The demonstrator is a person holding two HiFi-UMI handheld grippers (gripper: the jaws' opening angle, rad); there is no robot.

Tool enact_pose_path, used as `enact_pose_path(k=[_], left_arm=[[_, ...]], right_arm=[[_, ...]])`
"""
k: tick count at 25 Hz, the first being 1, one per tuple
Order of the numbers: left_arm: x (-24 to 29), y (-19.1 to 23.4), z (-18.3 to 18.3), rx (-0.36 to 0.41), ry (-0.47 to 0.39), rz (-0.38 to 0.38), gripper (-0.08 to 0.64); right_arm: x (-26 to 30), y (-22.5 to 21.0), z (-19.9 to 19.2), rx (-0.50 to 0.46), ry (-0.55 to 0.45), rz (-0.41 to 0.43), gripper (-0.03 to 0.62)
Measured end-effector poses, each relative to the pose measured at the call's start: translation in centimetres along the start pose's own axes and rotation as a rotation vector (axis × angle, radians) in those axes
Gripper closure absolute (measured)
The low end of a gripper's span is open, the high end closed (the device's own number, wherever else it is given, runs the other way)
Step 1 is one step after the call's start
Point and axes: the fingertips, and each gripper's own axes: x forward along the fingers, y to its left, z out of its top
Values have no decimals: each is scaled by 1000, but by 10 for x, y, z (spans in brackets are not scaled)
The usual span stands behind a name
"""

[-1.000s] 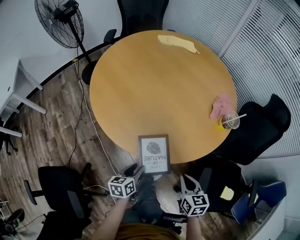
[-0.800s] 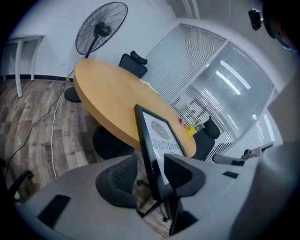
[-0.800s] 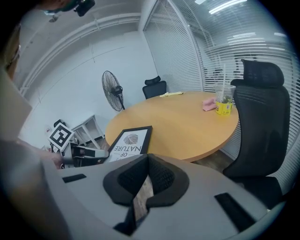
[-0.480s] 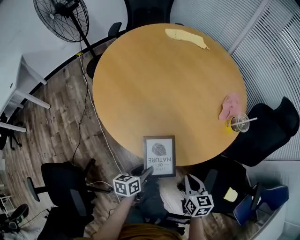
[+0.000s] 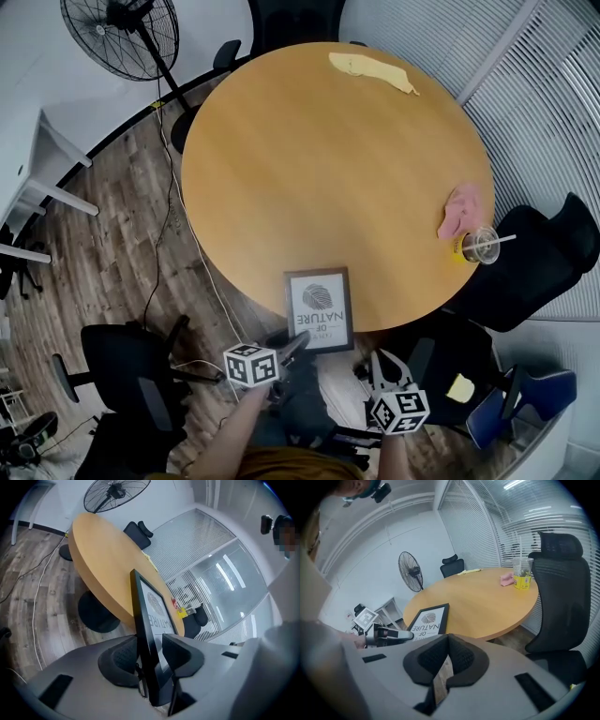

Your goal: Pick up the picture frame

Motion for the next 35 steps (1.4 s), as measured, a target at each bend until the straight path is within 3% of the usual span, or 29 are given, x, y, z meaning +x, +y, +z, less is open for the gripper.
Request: enact_pose_path(k=[6, 10, 25, 35], left_arm=[[-3, -6, 3, -10, -10, -22, 417], [-9, -20, 15, -38, -76, -74, 457], [-41, -64, 57, 36, -184, -119, 485], [-67, -85, 66, 134, -236, -90, 491]], right_arm=[[-4, -2, 5, 45, -28, -2, 580], [-7, 3, 9, 44, -44, 1, 580], [-22, 33, 30, -12, -107, 12, 580], [-44, 60, 50, -71, -182, 23, 580]])
